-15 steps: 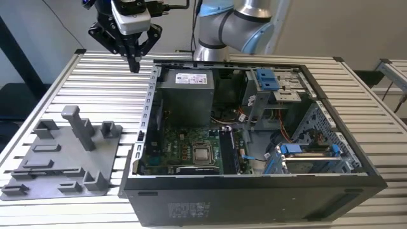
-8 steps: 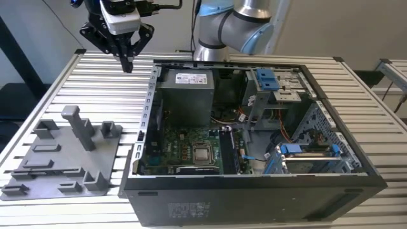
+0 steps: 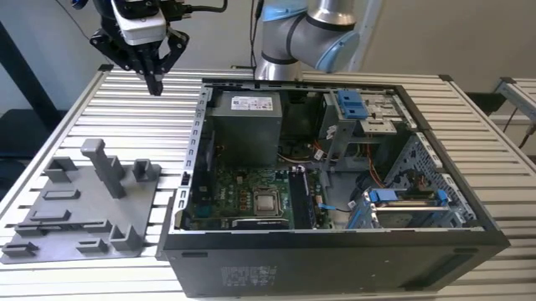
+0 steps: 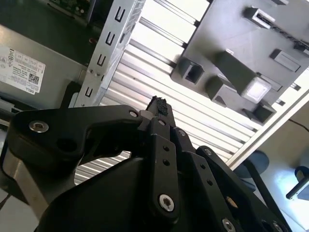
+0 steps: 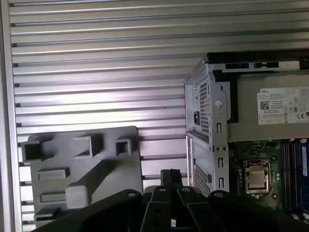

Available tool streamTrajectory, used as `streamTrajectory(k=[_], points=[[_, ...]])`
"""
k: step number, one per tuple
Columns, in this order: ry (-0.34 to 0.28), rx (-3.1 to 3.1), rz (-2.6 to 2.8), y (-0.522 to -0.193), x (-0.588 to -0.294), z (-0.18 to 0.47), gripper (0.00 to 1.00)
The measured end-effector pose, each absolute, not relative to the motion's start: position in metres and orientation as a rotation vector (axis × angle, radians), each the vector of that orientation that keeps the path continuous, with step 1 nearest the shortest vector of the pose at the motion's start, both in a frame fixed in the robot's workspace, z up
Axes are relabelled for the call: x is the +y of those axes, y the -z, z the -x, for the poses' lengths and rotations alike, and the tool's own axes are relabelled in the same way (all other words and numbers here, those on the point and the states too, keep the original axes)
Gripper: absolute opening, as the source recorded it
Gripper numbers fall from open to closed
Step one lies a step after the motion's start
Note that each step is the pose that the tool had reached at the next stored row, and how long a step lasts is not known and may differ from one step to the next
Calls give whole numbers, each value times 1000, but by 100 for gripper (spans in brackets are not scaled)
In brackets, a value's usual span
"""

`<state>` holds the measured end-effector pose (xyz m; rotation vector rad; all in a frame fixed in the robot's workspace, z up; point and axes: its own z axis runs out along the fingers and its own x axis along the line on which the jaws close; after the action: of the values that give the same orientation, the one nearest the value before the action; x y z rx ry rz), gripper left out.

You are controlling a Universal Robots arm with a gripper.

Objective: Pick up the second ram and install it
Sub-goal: 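Reach for the second ram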

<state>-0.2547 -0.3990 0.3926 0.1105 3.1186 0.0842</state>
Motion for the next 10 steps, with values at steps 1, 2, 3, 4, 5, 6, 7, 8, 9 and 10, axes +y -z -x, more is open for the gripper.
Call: streamTrajectory(k=[1,2,3,4,5,6,7,8,9,10], points=[[-84,3119,-111,-393,-399,257,11],[-84,3119,-111,-393,-399,258,11],[-84,3119,-111,-393,-399,260,11],[-84,3119,-111,-393,-399,262,11],[-84,3119,-111,-393,-399,264,11],[-84,3119,-111,-393,-399,266,11],[-84,3119,-111,-393,-399,268,11],[-84,3119,-111,-393,-399,271,11],[-84,3119,-111,-393,-399,274,11],[-84,3119,-110,-393,-399,277,11]])
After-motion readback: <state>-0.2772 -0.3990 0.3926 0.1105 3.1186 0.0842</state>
